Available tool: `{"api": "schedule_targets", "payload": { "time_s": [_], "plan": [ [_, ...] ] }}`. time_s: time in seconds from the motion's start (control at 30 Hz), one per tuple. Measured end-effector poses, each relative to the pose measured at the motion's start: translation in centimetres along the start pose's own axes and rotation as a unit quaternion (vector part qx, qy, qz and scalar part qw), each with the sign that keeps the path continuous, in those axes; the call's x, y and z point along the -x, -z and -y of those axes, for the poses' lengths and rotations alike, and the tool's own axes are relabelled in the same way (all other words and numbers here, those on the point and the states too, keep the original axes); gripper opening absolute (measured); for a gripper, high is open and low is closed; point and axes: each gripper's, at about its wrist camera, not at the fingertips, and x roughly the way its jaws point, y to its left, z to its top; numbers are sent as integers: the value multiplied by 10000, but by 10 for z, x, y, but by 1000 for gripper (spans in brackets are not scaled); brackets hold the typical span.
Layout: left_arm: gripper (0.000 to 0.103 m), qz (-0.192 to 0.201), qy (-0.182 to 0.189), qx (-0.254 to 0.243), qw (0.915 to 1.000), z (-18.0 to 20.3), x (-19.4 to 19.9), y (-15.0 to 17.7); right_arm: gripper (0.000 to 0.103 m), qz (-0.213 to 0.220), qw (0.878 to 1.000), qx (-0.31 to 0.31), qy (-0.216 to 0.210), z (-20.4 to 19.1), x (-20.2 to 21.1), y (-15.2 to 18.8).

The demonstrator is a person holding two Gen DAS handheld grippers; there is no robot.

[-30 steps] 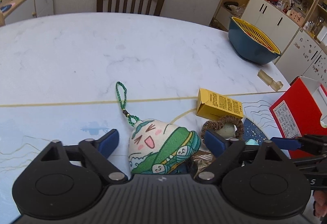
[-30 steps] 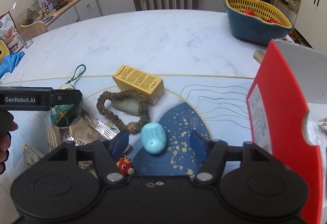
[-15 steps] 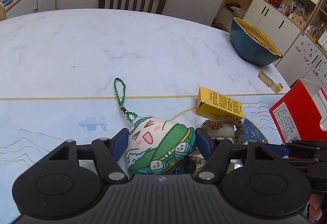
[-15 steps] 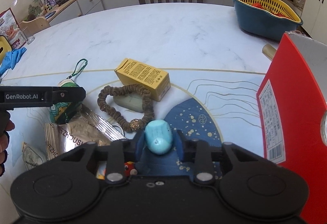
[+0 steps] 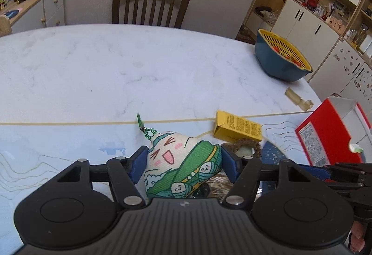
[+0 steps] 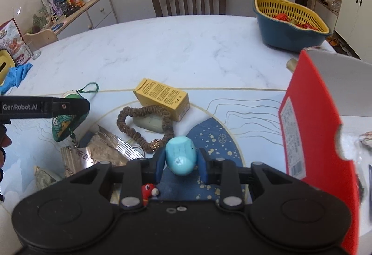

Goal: Organize objects
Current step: 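Grasp the green cartoon plush with the left tool while the right tool grasps the light-blue egg toy, then carry the green plush and blue egg toy over the open red box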

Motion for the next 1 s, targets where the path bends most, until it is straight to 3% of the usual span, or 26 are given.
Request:
{"api": "schedule_targets", "payload": {
  "time_s": [0.5, 1.0],
  "plan": [
    [66, 274, 312, -568, 9975, 65, 70, -17, 28, 329, 9993, -63, -161, 4, 78, 1],
    [66, 413, 661, -1357, 9877, 172, 89, -25, 28, 651, 9973, -325, -121, 66, 141, 3]
  ]
}}
